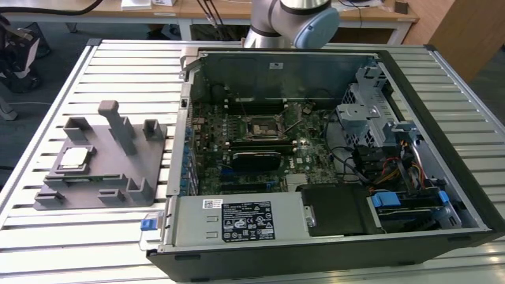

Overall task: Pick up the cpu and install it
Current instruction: 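Reach for the cpu, then pick up the cpu and move it towards the insertion slot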

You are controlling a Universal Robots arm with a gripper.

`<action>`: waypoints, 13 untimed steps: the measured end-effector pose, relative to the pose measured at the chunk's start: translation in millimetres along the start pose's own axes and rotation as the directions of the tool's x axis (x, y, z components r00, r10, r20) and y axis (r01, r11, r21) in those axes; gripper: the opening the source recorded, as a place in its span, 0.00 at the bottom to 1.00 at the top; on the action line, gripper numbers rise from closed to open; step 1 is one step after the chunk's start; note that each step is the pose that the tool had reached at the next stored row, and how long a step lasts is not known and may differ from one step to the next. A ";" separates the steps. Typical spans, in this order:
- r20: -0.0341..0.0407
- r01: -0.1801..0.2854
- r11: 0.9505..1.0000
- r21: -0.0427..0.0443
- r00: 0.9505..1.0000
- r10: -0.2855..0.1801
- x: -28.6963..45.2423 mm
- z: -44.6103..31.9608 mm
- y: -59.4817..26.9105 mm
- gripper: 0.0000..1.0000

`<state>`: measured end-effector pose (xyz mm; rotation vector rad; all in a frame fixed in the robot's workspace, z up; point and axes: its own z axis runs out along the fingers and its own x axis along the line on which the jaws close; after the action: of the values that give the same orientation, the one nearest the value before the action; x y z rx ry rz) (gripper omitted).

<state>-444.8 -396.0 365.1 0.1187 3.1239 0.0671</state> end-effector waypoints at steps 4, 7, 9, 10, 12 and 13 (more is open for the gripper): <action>-0.002 0.000 1.000 0.000 1.000 0.000 4.7 0.7 -0.4 0.11; -0.003 0.000 1.000 0.000 1.000 0.000 6.2 1.2 -0.5 0.11; -0.004 0.000 1.000 0.000 1.000 0.000 6.9 1.4 -0.6 0.11; -0.004 0.000 1.000 0.000 1.000 0.000 7.0 1.4 -0.6 0.11; -0.005 0.000 1.000 0.000 1.000 0.000 7.1 1.7 -0.6 0.11; -0.005 0.000 1.000 0.000 1.000 0.000 7.2 2.0 -0.6 0.11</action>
<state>-452.0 -396.0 362.9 0.1191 3.1287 0.0670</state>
